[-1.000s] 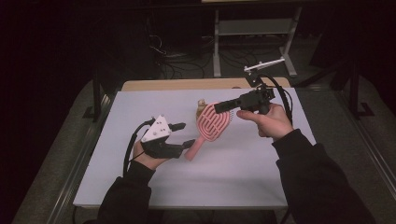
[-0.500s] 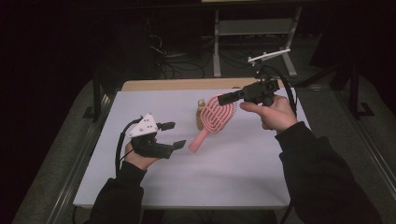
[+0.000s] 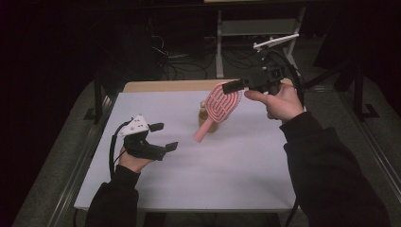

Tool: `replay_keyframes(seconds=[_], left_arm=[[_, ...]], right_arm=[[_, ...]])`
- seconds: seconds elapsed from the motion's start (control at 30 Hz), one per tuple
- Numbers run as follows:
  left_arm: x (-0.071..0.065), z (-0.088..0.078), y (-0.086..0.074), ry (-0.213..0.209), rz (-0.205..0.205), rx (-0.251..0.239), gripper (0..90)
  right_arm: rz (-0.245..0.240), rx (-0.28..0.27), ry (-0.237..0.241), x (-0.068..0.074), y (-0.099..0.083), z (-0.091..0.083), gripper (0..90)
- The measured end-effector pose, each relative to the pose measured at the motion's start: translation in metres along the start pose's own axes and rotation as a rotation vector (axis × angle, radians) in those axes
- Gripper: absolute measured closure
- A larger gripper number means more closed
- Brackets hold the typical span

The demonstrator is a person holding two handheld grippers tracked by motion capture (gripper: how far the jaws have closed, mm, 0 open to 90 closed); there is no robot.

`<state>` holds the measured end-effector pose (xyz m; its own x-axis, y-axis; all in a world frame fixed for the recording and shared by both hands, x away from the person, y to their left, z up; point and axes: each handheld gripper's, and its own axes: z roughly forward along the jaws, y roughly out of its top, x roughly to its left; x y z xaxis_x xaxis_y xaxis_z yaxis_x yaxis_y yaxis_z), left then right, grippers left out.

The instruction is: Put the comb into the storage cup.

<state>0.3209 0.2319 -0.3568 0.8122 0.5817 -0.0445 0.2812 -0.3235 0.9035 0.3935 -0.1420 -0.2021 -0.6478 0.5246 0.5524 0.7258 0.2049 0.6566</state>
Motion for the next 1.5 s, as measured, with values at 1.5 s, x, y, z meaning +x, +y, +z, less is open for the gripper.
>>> replay_keyframes(seconds=[1.5], left_arm=[[0.047, -0.059, -0.068, 0.212, -0.144, -0.111, 0.0]], right_arm=[[0.016, -0.113, -0.141, -0.020, 0.051, -0.035, 63.3]])
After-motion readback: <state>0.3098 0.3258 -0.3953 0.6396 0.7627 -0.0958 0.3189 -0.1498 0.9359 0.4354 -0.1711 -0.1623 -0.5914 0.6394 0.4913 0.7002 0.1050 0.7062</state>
